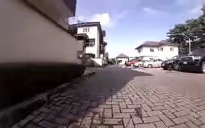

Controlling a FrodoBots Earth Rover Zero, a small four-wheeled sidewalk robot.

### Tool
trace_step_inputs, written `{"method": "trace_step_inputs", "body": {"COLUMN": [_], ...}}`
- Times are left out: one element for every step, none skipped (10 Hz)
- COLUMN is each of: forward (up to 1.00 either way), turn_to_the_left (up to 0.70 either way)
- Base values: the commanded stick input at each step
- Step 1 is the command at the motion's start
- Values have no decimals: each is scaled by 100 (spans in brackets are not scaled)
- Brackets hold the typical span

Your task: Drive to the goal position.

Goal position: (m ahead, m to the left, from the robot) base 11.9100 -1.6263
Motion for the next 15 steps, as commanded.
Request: {"method": "trace_step_inputs", "body": {"forward": [69, 69, 69, 69, 69, 69, 69, 69, 69, 69, 69, 69, 69, 69, 69], "turn_to_the_left": [3, 3, 3, 3, 3, 3, 3, 3, 3, 3, 3, 3, -4, -17, -31]}}
